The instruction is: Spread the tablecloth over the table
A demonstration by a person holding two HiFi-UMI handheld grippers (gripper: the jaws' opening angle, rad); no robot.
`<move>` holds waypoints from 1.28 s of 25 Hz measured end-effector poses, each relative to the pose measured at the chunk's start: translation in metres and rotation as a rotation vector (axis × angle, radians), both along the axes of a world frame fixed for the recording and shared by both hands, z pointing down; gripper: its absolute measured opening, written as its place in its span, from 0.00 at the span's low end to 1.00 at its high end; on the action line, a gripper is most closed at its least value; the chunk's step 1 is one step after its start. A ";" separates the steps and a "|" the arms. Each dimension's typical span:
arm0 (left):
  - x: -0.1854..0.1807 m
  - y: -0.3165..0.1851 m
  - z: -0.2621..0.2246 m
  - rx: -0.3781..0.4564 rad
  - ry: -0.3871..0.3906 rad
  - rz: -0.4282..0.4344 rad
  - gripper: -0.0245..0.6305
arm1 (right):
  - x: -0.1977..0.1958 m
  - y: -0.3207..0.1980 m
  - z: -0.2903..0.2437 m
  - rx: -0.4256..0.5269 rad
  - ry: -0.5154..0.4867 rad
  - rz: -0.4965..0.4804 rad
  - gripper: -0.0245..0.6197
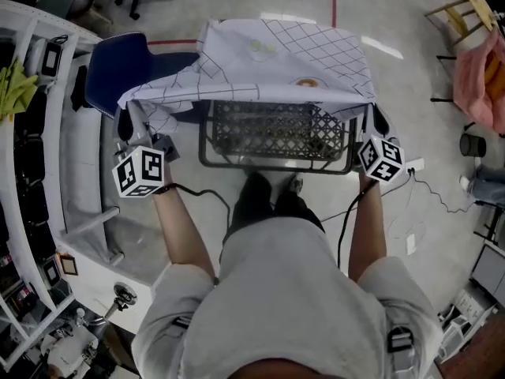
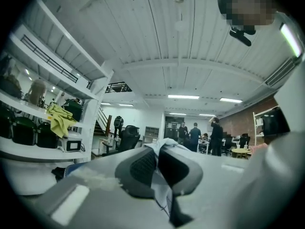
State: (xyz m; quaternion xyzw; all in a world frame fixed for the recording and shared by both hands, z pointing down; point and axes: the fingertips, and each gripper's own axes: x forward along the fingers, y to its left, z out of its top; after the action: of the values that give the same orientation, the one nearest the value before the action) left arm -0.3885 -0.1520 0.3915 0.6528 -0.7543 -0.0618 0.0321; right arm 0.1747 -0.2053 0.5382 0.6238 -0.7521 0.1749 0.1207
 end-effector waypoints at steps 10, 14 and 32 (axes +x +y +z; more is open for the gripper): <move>-0.009 0.032 -0.026 0.004 0.004 -0.137 0.08 | -0.035 -0.022 -0.010 0.031 -0.036 -0.156 0.05; -0.007 -0.014 -0.016 -0.037 -0.024 -0.094 0.08 | -0.047 -0.052 -0.011 0.029 -0.028 -0.177 0.05; 0.068 -0.327 -0.206 0.230 -0.154 0.303 0.08 | 0.064 -0.230 -0.182 0.308 -0.014 0.128 0.05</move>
State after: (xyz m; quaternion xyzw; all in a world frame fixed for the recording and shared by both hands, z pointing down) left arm -0.3209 -0.4785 0.1858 0.7608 -0.6358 -0.0919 -0.0916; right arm 0.2382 -0.4352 0.3564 0.6802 -0.7297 0.0694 0.0070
